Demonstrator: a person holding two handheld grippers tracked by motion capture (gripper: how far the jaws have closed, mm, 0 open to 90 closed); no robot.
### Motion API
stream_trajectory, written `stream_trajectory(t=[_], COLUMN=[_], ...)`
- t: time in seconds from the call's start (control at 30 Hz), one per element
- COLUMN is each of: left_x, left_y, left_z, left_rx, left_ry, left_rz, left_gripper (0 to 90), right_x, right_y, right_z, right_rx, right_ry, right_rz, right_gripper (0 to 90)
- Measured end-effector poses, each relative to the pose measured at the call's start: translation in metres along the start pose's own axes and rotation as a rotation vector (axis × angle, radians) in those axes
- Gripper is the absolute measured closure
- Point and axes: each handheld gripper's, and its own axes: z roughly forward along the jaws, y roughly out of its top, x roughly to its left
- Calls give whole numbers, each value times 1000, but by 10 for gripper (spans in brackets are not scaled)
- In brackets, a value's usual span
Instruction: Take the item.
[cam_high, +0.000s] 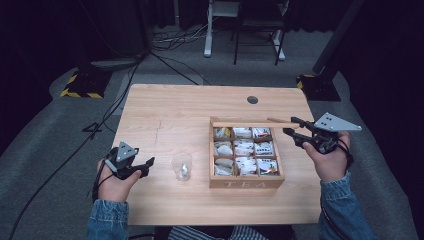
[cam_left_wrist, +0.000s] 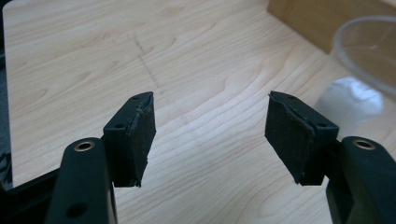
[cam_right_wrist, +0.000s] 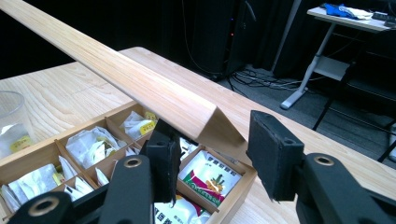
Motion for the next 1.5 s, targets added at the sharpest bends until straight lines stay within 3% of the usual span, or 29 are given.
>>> stream_trajectory(t=[0.23,0.53,1.23,1.5], left_x=[5,8,13,11], left_y=[-9,-12,-24,-25], left_z=[11,22,36,40], left_rx=[44,83,131,158], left_ry=[3,5,9,6], left_rz=[-23,-26,-36,-16], left_gripper=[335,332,329,324], right_x=[3,8,16,17], right_y=[1,-3,-14,-18], right_z=[-4,-11,-21,-22], right_rx=[43,137,244,273], right_ry=[8,35,75,100], right_rz=[0,30,74,91], right_gripper=[534,530,533,542])
